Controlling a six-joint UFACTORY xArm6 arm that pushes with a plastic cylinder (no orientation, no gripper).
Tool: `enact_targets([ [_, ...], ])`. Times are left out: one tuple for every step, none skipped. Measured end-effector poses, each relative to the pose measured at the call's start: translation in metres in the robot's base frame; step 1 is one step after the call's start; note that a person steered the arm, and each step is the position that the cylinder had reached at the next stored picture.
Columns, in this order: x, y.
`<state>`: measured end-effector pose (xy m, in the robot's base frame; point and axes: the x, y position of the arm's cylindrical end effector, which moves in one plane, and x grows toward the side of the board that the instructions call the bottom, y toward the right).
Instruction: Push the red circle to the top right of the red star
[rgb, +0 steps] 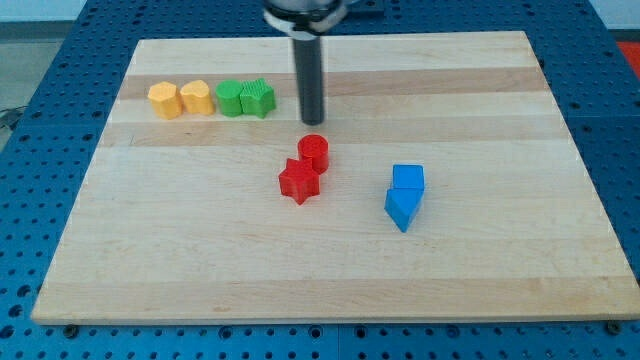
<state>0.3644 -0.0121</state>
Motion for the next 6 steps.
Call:
enact_targets([
  [0.000,0.001],
  [0.011,0.001],
  [0.065,0.001],
  [0.063,0.006],
  [0.066,0.022],
  [0.133,0.010],
])
